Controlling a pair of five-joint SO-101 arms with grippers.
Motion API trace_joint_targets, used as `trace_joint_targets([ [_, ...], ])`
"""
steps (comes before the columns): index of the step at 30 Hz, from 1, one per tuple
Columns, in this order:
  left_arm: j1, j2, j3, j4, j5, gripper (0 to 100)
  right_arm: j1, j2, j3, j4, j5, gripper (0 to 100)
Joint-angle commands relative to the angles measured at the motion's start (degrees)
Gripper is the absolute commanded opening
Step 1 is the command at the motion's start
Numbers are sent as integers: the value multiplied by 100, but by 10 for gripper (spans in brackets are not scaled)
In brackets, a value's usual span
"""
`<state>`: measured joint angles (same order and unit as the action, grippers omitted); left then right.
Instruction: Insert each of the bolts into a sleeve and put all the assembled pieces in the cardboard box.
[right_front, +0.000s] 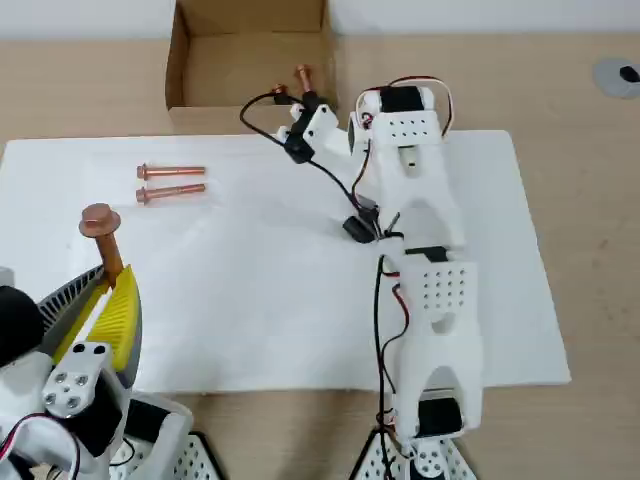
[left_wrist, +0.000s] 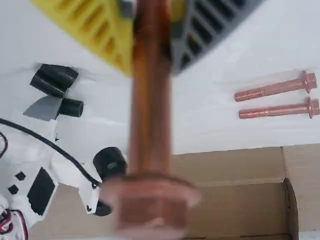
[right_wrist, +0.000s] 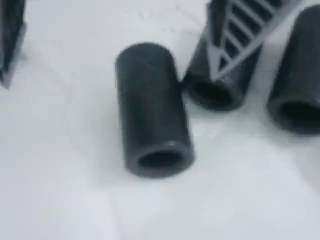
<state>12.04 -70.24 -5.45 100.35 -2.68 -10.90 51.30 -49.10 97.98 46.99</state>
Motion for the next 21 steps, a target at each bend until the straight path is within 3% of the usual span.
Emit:
trace_joint_targets([
  [1,26,4,18,0,-62,6,-13,532,-488,220,70,297],
  [19,26,4,18,0,-62,6,-31,1156,-813,440,316,293],
  [21,26,4,18,0,-62,6,-13,1156,-822,440,316,253],
])
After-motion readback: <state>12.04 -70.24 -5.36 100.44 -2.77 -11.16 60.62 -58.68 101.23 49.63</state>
